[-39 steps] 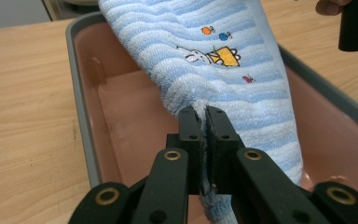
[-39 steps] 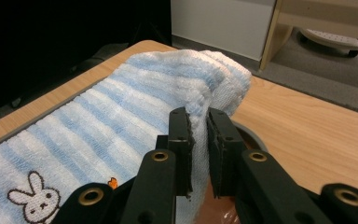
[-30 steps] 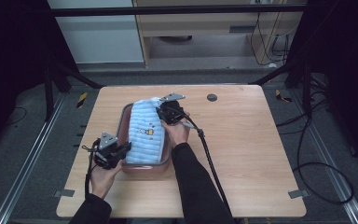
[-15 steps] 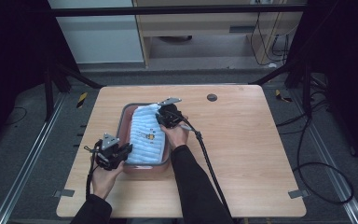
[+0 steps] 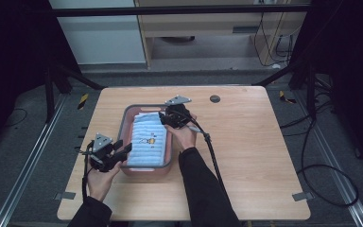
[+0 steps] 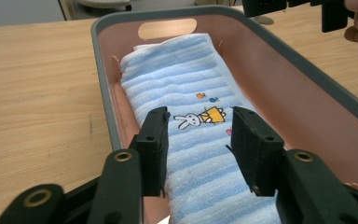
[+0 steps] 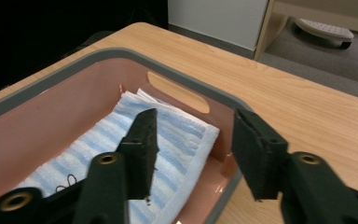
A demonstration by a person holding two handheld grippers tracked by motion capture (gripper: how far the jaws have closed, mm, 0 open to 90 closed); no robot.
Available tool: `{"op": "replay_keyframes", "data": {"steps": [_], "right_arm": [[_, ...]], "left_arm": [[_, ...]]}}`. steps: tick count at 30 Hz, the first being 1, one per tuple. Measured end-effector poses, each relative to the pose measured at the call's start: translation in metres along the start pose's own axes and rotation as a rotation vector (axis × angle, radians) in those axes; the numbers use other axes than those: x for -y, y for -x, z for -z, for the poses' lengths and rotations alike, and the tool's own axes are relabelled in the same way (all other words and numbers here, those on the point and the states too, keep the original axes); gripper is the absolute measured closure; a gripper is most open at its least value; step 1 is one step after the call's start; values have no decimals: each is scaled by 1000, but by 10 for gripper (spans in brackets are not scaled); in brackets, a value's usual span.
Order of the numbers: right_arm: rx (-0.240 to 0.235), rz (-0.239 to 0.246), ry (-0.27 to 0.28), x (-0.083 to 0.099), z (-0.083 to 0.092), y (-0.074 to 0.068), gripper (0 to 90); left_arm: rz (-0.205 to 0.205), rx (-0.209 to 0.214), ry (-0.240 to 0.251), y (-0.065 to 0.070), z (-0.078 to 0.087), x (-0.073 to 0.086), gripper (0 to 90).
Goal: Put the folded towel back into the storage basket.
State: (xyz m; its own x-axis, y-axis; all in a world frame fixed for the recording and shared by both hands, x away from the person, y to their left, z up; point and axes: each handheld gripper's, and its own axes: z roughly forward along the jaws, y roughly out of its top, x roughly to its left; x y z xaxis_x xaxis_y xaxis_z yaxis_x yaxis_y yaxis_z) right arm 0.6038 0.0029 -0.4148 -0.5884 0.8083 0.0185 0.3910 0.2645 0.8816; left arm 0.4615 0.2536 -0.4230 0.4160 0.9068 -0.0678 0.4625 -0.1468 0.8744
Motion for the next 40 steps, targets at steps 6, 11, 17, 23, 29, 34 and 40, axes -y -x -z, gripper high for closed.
{"op": "replay_keyframes", "data": {"steps": [6, 11, 17, 23, 29, 34, 40], "right_arm": [[-6, -19, 15, 1, 27, 11, 339], [-2, -20, 22, 7, 52, 21, 306], [0, -28, 37, 21, 87, 38, 274], [7, -34, 37, 40, 115, 52, 252], [23, -42, 41, 58, 135, 64, 238], [36, -44, 48, 74, 151, 72, 231], [53, -56, 49, 91, 168, 85, 229]], "left_arm": [[-24, 14, -4, 3, 4, 0, 448], [-49, 38, -6, 6, 7, 0, 397], [-47, 41, 4, 6, 10, 0, 358], [-51, 38, 2, 3, 13, 2, 337], [-55, 35, 9, 2, 15, 2, 331], [-56, 31, 21, 0, 17, 3, 327], [-58, 23, 31, -5, 19, 6, 318]]}}
